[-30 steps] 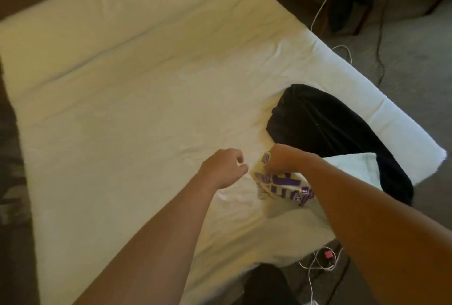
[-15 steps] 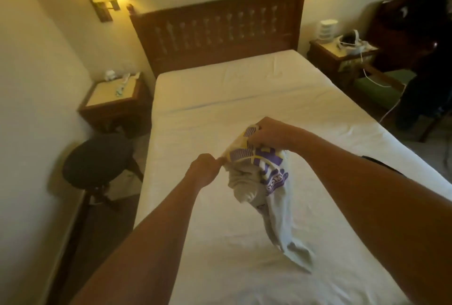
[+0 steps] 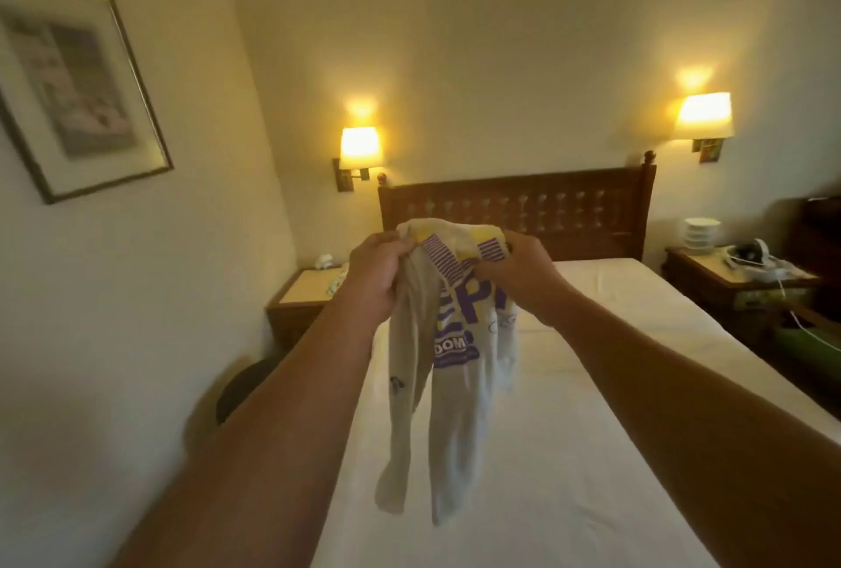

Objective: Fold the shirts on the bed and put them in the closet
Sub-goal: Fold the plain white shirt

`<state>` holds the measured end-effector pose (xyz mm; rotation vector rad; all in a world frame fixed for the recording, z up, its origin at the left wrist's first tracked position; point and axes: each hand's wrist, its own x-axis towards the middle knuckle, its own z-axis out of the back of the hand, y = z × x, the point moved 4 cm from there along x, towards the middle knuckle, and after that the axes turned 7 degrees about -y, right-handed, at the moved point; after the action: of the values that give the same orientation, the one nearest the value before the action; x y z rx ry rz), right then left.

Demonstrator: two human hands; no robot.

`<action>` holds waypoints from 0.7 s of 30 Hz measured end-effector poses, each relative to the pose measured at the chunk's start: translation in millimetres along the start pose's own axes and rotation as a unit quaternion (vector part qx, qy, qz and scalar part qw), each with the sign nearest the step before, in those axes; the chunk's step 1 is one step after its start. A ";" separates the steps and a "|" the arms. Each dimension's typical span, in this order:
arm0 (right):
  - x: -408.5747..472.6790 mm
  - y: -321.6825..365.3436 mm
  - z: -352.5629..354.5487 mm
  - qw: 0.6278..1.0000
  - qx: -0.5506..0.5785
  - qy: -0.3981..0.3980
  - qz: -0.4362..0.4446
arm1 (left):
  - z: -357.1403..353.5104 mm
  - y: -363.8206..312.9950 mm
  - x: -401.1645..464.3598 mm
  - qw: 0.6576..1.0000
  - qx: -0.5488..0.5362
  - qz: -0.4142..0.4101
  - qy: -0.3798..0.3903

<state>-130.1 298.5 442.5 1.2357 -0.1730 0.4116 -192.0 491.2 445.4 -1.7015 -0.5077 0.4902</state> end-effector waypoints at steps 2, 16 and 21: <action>8.9 12.1 2.8 0.999 0.047 -0.013 0.007 | -6.6 -34.7 1.5 0.999 -0.017 -0.048 0.013; 39.7 31.4 13.9 0.922 0.298 0.203 -0.141 | -61.5 -112.0 8.3 0.981 0.002 -0.158 0.116; 55.4 46.2 21.9 0.971 0.216 0.098 -0.028 | -44.1 -113.6 13.4 0.975 0.069 -0.192 0.090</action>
<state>-95.7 301.8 509.5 1.6137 0.1285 0.5378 -163.2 483.3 564.3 -1.4518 -0.6380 0.0877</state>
